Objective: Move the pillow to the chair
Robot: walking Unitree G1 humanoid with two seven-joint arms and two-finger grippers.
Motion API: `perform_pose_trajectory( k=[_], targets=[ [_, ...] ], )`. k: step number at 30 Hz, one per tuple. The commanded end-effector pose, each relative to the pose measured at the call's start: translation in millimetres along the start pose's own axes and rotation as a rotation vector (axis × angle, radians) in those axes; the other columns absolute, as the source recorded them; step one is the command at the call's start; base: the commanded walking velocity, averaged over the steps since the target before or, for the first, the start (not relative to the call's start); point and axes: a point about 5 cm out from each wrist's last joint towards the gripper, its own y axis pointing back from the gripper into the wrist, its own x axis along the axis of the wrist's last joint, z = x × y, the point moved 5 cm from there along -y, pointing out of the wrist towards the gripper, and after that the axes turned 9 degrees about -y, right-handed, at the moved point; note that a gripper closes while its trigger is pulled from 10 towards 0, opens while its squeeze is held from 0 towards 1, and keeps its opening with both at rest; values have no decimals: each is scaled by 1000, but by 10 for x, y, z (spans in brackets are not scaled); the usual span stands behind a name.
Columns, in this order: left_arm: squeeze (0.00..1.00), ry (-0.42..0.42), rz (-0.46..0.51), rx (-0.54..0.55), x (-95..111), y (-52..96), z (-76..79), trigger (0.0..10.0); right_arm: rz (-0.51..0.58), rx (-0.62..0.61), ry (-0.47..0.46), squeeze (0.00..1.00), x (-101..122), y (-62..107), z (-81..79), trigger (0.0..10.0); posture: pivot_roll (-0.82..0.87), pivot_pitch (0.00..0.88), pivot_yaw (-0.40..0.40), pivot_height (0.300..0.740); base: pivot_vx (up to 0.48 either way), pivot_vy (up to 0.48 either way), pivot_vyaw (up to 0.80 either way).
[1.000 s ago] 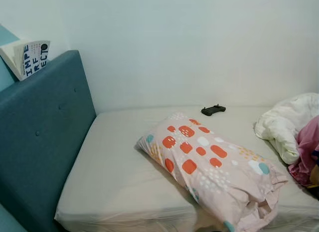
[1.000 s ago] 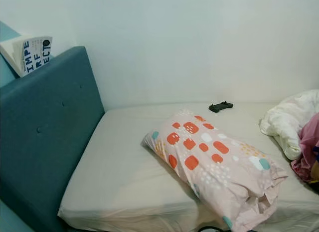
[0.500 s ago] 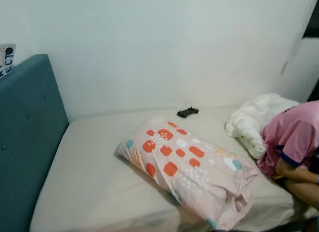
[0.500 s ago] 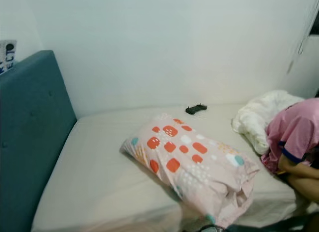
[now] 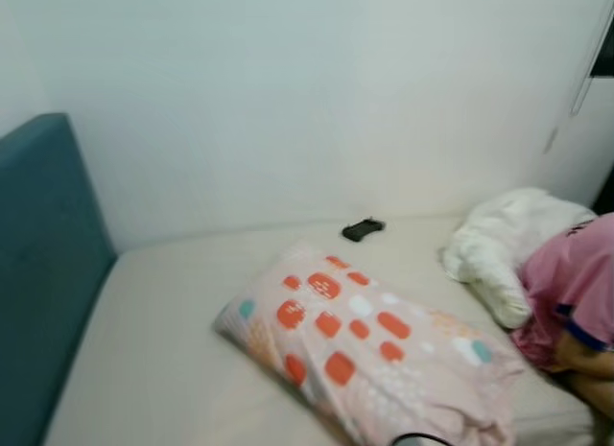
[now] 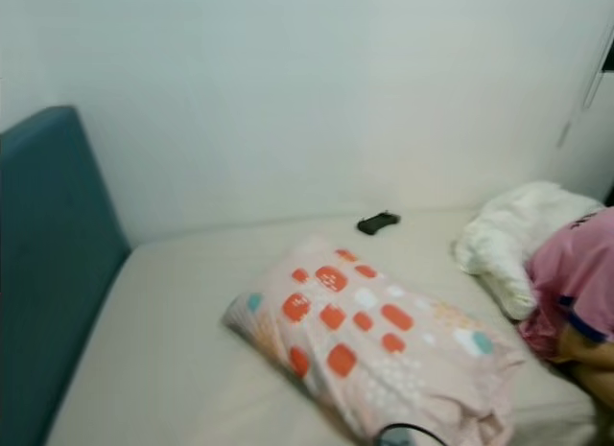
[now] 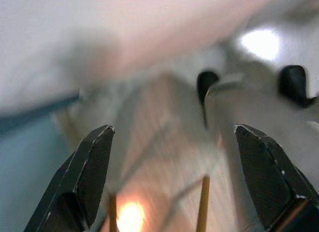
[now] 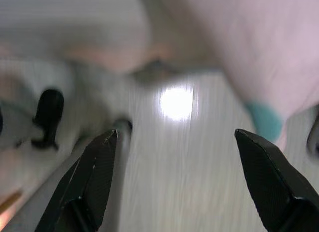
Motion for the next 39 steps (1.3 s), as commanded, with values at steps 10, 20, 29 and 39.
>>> perform_pose_trajectory(
  k=[10, 20, 29, 39],
  targets=[
    [0, 20, 18, -26, 77, -6, 96, 10000, -23, -37, 3, 0, -87, 21, 140, 10000, -71, 0, -14, 740, 81, 0, -227],
    [0, 34, 14, -21, 32, -2, 63, 10000, -28, -33, 13, 0, -106, 19, 114, 10000, -57, 0, -18, 740, 0, -480, 0],
    [0, 30, 8, -25, 1, 1, 73, 10000, -3, -38, -19, 0, -58, 15, 108, 10000, -58, 0, -12, 740, 0, -480, 0],
    [0, 7, 11, -16, 17, 0, 35, 10000, 88, -36, -105, 0, 250, 6, 126, 10000, -64, 0, -5, 740, 0, -288, 0]
  ],
)
